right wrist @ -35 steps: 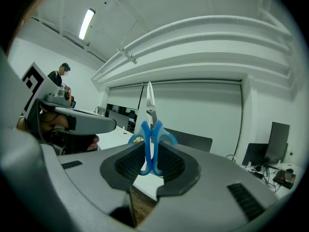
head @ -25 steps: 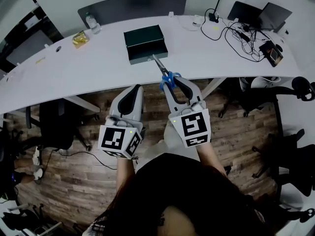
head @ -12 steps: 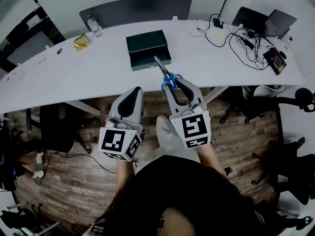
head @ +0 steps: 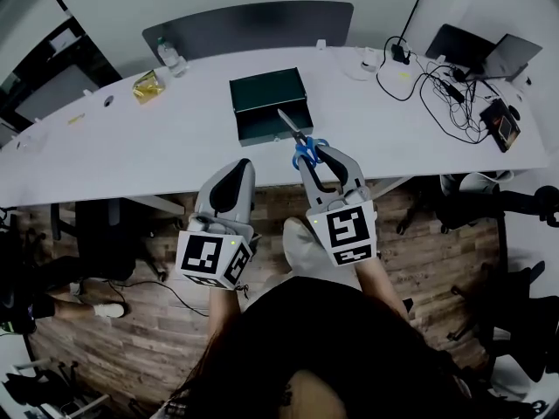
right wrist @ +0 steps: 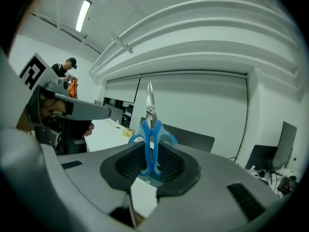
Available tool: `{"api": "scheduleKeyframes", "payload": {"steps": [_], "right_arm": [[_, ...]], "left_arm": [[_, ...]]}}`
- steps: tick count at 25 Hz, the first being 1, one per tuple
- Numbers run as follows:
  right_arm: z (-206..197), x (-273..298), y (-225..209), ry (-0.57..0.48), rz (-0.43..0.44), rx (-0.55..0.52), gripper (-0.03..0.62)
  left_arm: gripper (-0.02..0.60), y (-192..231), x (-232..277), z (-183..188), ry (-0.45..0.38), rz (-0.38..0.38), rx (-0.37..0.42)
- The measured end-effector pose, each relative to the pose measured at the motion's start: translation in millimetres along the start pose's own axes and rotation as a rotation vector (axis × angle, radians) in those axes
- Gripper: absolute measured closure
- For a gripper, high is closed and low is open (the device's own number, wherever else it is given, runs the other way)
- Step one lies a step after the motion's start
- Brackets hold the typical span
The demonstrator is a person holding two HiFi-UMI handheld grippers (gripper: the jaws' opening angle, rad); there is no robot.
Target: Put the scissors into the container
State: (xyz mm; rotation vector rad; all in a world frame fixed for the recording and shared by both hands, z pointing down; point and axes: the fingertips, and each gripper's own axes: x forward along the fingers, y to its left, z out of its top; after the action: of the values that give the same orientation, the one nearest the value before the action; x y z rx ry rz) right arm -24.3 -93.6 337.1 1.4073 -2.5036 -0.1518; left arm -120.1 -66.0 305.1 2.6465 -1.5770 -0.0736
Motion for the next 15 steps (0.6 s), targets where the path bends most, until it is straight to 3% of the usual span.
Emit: {"api": "scheduleKeyframes", "payload": {"steps": [15], "right_arm": [[-18.7,79.3,-33.4,0.057,0.093,-0.073,0.505]], "left_arm": [[0.571,46.0,75.3,-0.6,0.012,0.024,-0.005]]}}
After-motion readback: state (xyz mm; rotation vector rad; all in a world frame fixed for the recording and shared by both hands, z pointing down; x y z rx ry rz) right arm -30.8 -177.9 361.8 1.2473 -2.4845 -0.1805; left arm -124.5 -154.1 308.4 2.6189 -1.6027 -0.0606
